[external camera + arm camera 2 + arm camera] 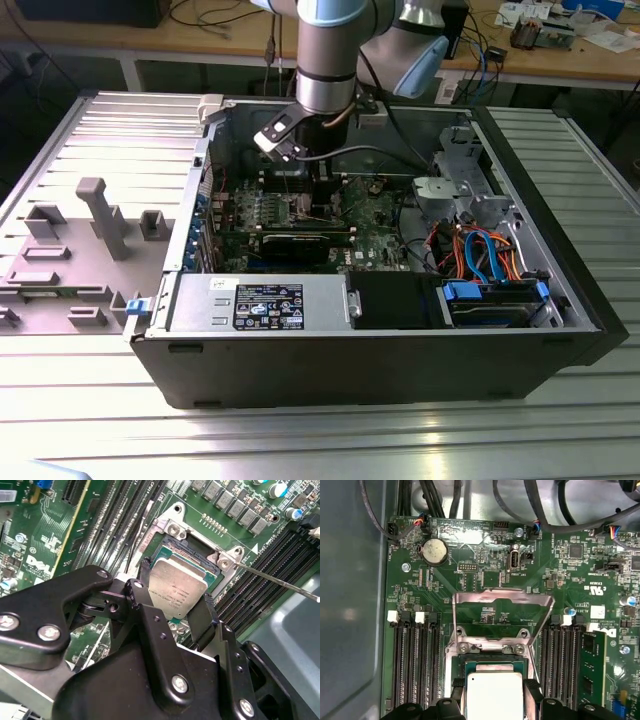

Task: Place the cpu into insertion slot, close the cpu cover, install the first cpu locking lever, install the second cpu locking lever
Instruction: 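Place the cpu into insertion slot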

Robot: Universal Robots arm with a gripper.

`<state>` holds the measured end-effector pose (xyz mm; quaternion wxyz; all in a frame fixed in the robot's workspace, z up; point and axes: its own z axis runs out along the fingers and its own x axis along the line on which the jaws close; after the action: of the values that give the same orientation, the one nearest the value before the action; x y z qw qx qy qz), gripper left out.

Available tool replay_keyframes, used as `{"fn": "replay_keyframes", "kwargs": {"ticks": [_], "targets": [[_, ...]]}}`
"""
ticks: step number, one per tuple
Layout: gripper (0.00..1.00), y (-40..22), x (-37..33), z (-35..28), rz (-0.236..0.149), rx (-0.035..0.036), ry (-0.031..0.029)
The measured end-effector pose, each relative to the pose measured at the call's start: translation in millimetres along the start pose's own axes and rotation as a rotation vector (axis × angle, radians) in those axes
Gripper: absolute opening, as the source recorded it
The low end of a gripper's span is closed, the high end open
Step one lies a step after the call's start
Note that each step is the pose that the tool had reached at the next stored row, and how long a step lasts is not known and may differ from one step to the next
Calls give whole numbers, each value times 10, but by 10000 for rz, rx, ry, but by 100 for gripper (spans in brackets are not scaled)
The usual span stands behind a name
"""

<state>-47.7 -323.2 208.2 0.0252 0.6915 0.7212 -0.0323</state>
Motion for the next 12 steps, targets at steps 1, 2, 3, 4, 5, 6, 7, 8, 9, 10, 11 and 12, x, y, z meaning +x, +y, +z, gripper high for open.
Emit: {"fn": "replay_keyframes", "kwargs": {"ticks": [1,2,3,4,5,6,7,8,9,10,11,12], "targets": [[55,0,5,8,9,1,-1],[55,1,13,18,27,2,1],[55,1,19,26,44,4,0],[55,1,24,32,64,6,0],[55,2,27,38,81,7,0],[55,0,30,46,106,9,1],[55,-1,32,51,122,10,1],[55,-3,37,66,168,14,1],[55,-7,39,74,190,17,1],[55,-8,39,77,197,17,1],[55,-10,40,81,206,18,1],[55,-10,40,84,213,19,0]]}}
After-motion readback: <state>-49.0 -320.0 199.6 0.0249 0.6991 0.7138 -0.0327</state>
